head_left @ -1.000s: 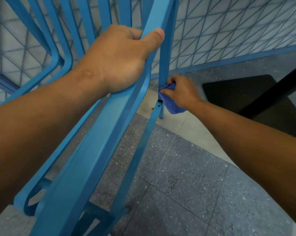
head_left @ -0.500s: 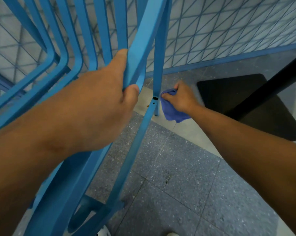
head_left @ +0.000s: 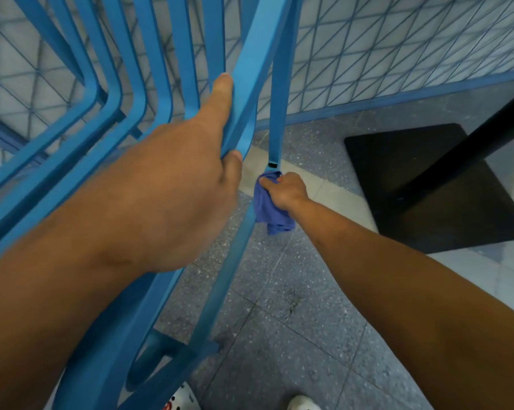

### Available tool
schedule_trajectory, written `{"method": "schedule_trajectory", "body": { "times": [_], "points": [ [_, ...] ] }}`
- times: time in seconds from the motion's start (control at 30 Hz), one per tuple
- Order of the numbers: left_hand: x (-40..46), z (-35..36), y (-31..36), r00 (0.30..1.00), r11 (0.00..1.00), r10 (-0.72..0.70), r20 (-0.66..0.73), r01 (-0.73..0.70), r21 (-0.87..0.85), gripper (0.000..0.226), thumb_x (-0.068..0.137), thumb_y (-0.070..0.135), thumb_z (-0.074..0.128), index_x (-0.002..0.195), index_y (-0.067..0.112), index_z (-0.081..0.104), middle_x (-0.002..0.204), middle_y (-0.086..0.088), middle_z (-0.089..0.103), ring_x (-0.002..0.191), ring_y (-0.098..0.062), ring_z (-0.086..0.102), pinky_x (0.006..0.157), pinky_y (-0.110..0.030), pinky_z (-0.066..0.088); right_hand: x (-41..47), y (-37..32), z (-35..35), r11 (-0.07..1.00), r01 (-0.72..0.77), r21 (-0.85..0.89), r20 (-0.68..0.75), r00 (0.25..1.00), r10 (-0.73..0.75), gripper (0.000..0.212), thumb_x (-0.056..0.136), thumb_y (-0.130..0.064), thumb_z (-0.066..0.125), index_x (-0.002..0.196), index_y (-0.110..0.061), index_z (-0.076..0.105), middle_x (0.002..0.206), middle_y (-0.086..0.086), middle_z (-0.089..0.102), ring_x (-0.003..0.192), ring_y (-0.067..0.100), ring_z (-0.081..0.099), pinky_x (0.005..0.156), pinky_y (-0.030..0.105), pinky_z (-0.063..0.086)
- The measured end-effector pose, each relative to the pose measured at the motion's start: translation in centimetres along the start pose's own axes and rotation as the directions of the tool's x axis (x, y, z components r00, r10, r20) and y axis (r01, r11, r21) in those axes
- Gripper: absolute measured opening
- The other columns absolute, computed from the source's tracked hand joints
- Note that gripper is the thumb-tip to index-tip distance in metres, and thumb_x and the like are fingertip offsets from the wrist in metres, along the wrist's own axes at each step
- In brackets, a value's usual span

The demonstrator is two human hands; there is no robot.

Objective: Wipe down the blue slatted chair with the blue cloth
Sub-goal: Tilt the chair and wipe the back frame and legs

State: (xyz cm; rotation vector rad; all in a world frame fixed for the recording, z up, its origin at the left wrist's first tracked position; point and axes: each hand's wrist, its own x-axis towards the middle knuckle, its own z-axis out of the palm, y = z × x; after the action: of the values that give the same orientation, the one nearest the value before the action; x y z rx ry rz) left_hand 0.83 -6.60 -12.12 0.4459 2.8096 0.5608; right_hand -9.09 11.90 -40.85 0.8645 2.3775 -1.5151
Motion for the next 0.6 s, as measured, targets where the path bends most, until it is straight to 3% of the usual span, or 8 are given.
{"method": "schedule_trajectory", "body": {
  "times": [0.13,0.33,0.43,0.6],
  "points": [
    [-0.2,-0.2,0.3,1.000,1.000,-0.008,0.015,0.008,-0.018,0.071,0.103,0.042,0.039,0.159,0.043,-0.004,0.074,0.001,0.060,0.054,-0.015,0.056,0.051,-0.031,0.046,0.2,-1.1,-0.4,1.000,0.011,0.004,-0.061,0.998,-0.011,0.044,0.096,-0.042,0.062,0.116,-0.003,0.064,0.116,0.012,0.068,0.106,0.030,0.063,0.072,0.025,0.037],
    [-0.1,-0.1,0.6,1.000,1.000,-0.013,0.026,0.014,-0.017,0.069,0.106,0.039,0.036,0.160,0.040,-0.007,0.078,0.000,0.056,0.059,-0.012,0.054,0.049,-0.022,0.033,-1.4,0.9,1.3,0.997,0.060,-0.057,-0.020,0.998,-0.061,0.045,0.093,-0.047,0.063,0.112,-0.007,0.066,0.107,0.010,0.070,0.098,0.028,0.065,0.072,0.027,0.040],
    [-0.2,0.0,0.6,1.000,1.000,0.005,0.026,-0.005,-0.008,0.069,0.107,0.038,0.036,0.160,0.039,-0.007,0.077,0.000,0.057,0.059,-0.011,0.054,0.049,-0.023,0.033,-1.2,0.8,1.3,0.995,0.060,-0.078,-0.012,0.998,-0.061,0.045,0.093,-0.048,0.064,0.111,-0.006,0.066,0.104,0.009,0.069,0.092,0.026,0.064,0.071,0.028,0.041],
    [0.2,0.3,-0.1,0.997,0.997,0.071,-0.005,-0.071,-0.021,0.067,0.108,0.028,0.039,0.161,0.031,-0.002,0.096,-0.003,0.064,0.066,-0.013,0.059,0.051,-0.027,0.045,0.5,-0.7,1.0,0.999,0.043,-0.010,-0.094,0.995,-0.044,0.046,0.096,-0.044,0.061,0.118,-0.004,0.064,0.117,0.014,0.068,0.106,0.032,0.065,0.075,0.029,0.042]
  ]
}}
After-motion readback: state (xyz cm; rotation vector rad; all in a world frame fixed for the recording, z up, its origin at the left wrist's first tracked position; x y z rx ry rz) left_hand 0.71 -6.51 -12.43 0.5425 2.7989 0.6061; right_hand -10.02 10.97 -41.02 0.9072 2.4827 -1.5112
